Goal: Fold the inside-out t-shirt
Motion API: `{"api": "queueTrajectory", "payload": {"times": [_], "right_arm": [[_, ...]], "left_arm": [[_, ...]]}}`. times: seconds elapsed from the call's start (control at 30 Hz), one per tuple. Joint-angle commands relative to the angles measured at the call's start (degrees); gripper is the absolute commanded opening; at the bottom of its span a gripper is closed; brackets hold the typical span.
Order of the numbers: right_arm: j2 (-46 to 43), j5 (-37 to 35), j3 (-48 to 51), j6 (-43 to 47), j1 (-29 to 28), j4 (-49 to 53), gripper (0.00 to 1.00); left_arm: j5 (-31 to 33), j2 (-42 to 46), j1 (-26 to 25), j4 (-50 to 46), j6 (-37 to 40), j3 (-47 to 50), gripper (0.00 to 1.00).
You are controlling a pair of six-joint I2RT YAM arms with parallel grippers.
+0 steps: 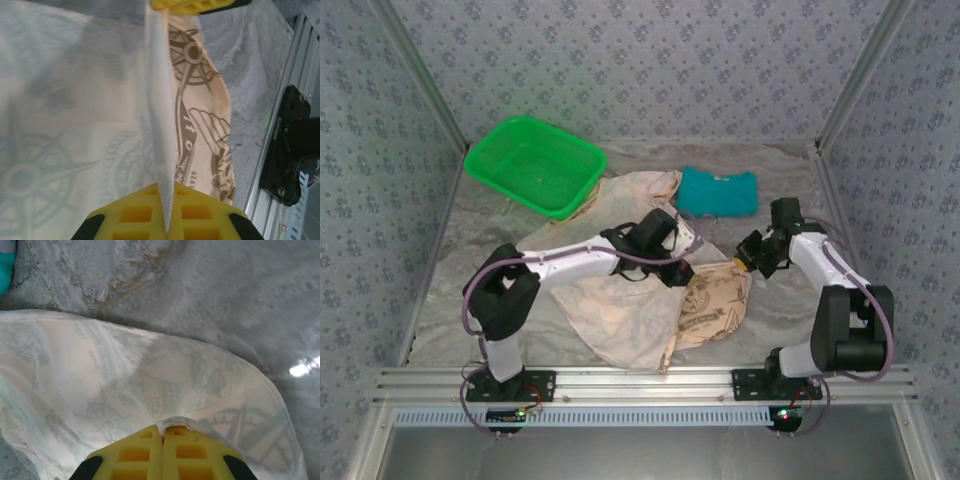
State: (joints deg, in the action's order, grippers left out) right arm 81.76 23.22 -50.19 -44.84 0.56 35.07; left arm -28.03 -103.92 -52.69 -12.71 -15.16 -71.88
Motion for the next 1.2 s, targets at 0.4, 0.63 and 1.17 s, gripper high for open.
{"api": "queueTrajectory", "payload": {"times": [0.4,0.63,1.17], "right_arm": [[-20.4,-6.9,7.0,10.7,-25.2,1.1,0.44],[-9.5,-16.8,7.2,17.7,-44.7,-7.2,0.48],[14.9,-28.1,1.2,26.1,-52.9,-13.0,0.36]], "left_arm": [[-0.9,2.1,10.9,-3.6,-1.3,2.7,0.0],[0.2,1.9,15.0,-6.2,3.0,2.9,0.0],[3.4,2.5,19.3,-8.6,2.5,4.0,0.0]]}}
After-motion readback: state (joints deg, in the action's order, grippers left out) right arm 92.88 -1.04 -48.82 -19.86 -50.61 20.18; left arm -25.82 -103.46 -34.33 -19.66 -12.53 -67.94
